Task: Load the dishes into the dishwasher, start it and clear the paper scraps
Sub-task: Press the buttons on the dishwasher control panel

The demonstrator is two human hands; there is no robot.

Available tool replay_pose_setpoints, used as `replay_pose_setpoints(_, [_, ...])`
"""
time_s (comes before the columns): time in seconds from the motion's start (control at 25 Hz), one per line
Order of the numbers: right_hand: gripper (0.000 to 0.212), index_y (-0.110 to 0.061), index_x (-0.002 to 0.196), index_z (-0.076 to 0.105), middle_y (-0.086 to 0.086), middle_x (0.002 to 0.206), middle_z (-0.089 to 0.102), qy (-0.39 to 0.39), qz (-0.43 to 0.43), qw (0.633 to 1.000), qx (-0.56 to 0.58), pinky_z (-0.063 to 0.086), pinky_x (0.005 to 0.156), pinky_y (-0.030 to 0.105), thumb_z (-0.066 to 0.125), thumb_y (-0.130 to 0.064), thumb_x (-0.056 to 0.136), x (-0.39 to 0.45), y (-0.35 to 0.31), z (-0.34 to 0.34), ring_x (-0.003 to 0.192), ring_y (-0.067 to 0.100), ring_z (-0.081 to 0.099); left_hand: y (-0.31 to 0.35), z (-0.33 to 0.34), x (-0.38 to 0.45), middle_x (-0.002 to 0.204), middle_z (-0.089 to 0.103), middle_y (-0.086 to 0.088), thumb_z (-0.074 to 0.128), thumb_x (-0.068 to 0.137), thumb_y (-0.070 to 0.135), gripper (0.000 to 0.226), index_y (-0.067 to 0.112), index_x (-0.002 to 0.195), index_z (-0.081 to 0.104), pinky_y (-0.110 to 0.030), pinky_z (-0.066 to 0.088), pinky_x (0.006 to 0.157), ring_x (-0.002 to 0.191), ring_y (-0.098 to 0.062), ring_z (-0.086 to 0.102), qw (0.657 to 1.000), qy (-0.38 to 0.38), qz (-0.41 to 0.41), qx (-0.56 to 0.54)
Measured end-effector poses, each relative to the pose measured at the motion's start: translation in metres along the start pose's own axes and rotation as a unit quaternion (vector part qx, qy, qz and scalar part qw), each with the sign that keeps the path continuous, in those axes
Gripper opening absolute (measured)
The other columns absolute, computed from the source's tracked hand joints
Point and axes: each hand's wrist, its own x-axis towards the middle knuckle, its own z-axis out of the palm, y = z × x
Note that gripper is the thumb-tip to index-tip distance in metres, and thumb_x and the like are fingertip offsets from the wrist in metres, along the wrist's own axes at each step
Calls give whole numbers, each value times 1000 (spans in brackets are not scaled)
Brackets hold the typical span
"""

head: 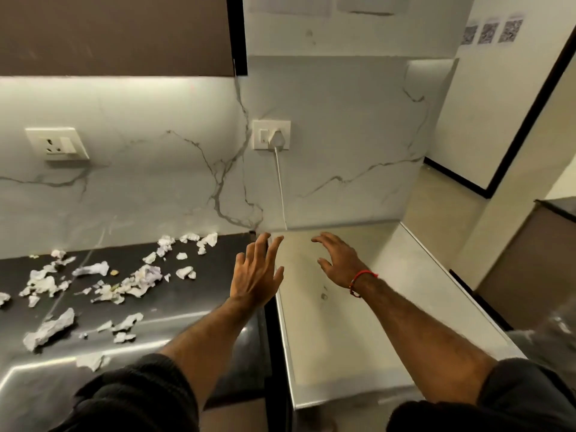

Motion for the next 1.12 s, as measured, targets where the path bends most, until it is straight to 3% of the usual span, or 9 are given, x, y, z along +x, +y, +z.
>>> replay_pose_setpoints(0.32, [54,-27,144,43,5,157,33,-103,54,993,-15,25,117,41,59,-19,93,-123,57,47,146,22,28,54,19,-145,143,42,-12,61,91,49,67,20,146,37,-45,50,95,117,-31,49,993,-98,28,-60])
replay_pose_setpoints(0.48, [55,-27,145,42,5,158,31,-161,45,986,-18,24,117,41,59,-21,93,-171,79,57,147,21,26,85,24,-182,147,37,-12,52,96,55,65,23,149,33,-46,45,105,126,-30,44,987,-148,-15,-57])
replay_pose_setpoints(0.68, [56,-27,144,44,2,157,34,-185,42,982,15,23,120,41,58,-15,91,-212,105,60,146,20,29,130,23,-218,153,30,-9,40,98,52,60,25,150,31,-47,33,114,137,-28,33,969,-195,-132,-74])
replay_pose_setpoints(0.8, [62,-23,146,43,5,156,35,-198,32,980,21,24,120,39,62,-13,87,-235,126,67,145,22,31,156,22,-249,159,26,-9,43,94,43,65,20,152,28,-45,23,121,148,-30,25,950,-260,-152,-76])
replay_pose_setpoints(0.96, [78,-22,153,27,2,162,20,-230,16,972,-37,17,122,40,66,-16,86,-254,145,86,150,20,15,177,29,-268,169,-3,-5,52,94,13,80,19,161,8,-48,11,126,155,-26,-7,933,-305,-187,-49])
replay_pose_setpoints(1.12, [87,-25,152,25,3,155,19,-205,-18,970,-132,19,119,41,73,-40,81,-250,143,98,142,27,20,181,38,-262,168,1,-8,66,93,28,86,20,158,12,-47,5,126,155,-31,-5,929,-315,-193,-11])
